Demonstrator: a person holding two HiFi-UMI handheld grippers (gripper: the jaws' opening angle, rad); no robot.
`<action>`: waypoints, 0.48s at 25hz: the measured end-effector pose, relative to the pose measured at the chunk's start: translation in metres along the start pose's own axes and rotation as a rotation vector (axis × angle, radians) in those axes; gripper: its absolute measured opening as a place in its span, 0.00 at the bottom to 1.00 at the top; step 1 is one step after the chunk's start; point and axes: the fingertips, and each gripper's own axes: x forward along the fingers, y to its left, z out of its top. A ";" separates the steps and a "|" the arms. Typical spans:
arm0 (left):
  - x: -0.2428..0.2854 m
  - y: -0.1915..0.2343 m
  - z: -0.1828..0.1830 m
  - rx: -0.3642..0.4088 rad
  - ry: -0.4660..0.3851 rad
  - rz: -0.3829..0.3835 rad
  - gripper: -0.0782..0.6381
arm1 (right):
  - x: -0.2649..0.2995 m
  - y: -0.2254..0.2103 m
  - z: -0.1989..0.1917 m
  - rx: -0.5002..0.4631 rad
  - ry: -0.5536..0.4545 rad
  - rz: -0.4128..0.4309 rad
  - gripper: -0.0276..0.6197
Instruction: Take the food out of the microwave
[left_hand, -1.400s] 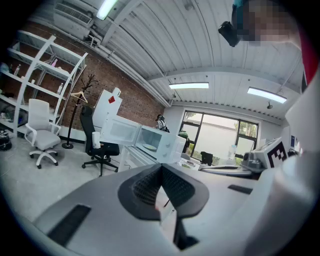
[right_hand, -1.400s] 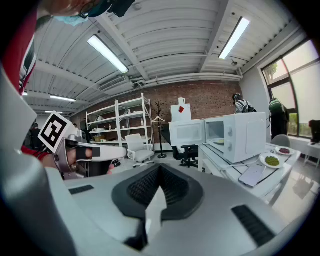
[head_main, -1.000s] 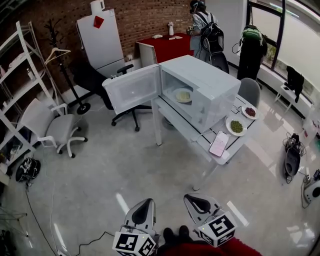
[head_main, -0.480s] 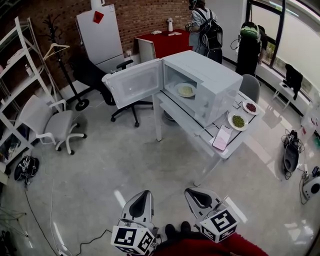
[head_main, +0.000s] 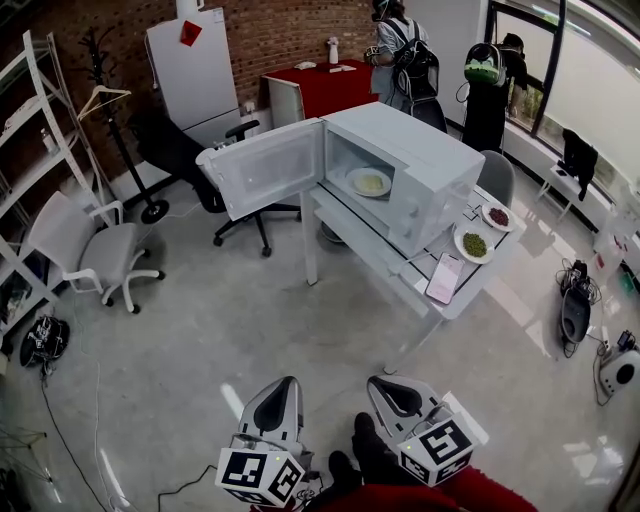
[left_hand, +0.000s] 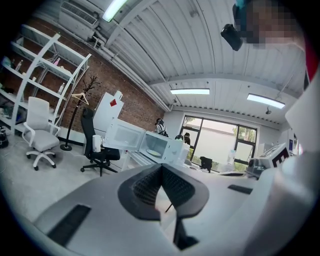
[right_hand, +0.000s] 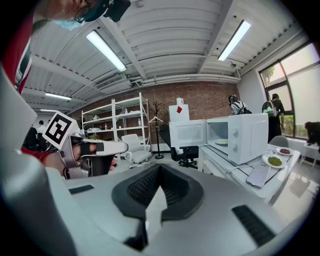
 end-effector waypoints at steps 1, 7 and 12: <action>0.003 0.000 0.001 -0.003 0.001 -0.006 0.12 | 0.002 -0.002 0.001 -0.001 0.002 -0.003 0.06; 0.035 0.000 0.004 -0.048 0.006 -0.051 0.12 | 0.018 -0.022 0.007 0.013 -0.002 -0.014 0.06; 0.074 0.010 0.012 -0.057 0.017 -0.055 0.12 | 0.046 -0.049 0.014 0.031 -0.004 -0.016 0.06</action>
